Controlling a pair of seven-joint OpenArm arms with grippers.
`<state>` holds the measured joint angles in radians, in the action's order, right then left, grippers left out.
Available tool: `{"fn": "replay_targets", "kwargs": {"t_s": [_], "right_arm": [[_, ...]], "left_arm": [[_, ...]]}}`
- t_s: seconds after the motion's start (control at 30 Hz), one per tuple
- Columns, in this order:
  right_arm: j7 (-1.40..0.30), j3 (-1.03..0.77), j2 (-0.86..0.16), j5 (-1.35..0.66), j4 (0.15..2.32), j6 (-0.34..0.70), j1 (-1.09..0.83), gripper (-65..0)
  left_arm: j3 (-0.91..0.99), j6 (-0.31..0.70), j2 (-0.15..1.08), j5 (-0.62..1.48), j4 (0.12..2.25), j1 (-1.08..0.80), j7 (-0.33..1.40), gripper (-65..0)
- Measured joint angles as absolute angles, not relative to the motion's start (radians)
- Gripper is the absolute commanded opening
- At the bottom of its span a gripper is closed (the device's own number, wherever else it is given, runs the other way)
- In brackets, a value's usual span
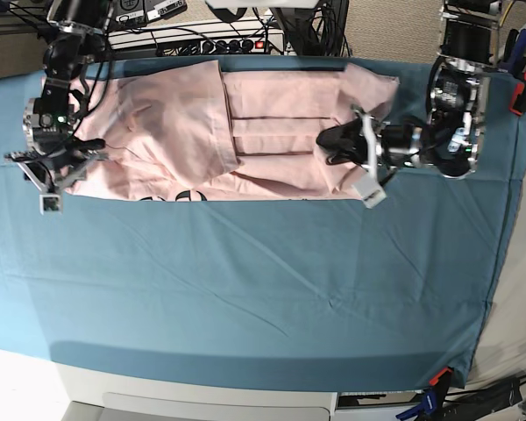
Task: Fold the T-shirt properly
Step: 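Lift the strip end with the left gripper and fold it toward the right gripper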
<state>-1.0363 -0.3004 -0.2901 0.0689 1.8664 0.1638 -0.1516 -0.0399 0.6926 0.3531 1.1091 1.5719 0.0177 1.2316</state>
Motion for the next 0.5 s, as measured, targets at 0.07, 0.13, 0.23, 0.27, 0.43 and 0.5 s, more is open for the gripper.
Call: {"fn": "replay_targets", "kwargs": {"t_s": [0.07,0.13,0.23,0.27,0.43,0.5], "right_arm": [[-1.035,-0.300,-0.288,0.064,1.866,0.165,-0.153,-38.3],[-1.034,-0.295,-0.284,0.055,1.866,0.165,-0.152,-38.3],[-1.035,-0.295,-0.285,0.056,1.866,0.165,-0.153,-38.3],[-1.035,-0.295,-0.285,0.055,1.866,0.165,-0.153,-38.3],[-1.035,-0.295,-0.285,0.052,1.866,0.165,-0.153,-38.3],[-1.035,-0.295,-0.285,0.052,1.866,0.165,-0.152,-38.3]], "left_arm": [[-0.069,0.693,0.340,1.084,1.571,0.031,1.209,-65.0],[-0.094,0.686,0.330,1.035,1.572,0.051,1.202,-65.0],[-0.126,0.664,0.306,0.970,1.572,0.072,1.156,-65.0],[-0.139,0.664,0.295,0.948,1.571,0.079,1.151,-65.0],[-0.176,0.663,0.258,0.923,1.572,0.108,1.147,-65.0],[-0.182,0.663,0.242,0.920,1.572,0.113,1.143,-65.0]]}}
